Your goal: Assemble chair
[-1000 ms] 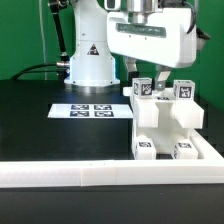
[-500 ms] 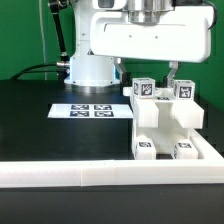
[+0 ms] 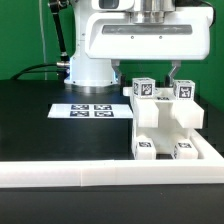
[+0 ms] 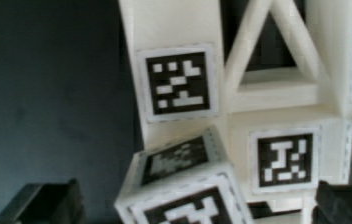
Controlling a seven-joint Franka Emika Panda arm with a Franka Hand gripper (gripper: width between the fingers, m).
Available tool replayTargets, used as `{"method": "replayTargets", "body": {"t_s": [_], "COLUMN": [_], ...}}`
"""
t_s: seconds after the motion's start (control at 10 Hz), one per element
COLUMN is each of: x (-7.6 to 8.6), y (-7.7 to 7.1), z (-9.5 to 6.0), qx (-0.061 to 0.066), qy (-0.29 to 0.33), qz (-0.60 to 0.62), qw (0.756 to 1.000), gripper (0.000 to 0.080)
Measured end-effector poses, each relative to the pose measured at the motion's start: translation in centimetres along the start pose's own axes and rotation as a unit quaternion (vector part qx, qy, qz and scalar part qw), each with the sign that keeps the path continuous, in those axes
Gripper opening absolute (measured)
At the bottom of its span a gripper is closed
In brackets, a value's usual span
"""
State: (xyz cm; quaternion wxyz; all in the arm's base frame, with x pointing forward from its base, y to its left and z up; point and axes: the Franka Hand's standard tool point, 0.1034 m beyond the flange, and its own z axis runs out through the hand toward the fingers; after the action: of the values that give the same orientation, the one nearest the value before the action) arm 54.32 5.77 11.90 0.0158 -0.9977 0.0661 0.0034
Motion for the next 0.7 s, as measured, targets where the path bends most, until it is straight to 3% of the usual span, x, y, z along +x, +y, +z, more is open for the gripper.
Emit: {"method": "replayTargets", "body": {"t_s": [0.5, 0.7], "x": [0.07, 0.06], "y": [0.30, 0.31], "z": [-0.01, 0.03], "qx": [-0.004, -0.004], "qy": [0.000, -0.001], "qz": [-0.141, -0.139], "qw": [0.990, 0.990], "gripper": [0.0649, 0.0410]}}
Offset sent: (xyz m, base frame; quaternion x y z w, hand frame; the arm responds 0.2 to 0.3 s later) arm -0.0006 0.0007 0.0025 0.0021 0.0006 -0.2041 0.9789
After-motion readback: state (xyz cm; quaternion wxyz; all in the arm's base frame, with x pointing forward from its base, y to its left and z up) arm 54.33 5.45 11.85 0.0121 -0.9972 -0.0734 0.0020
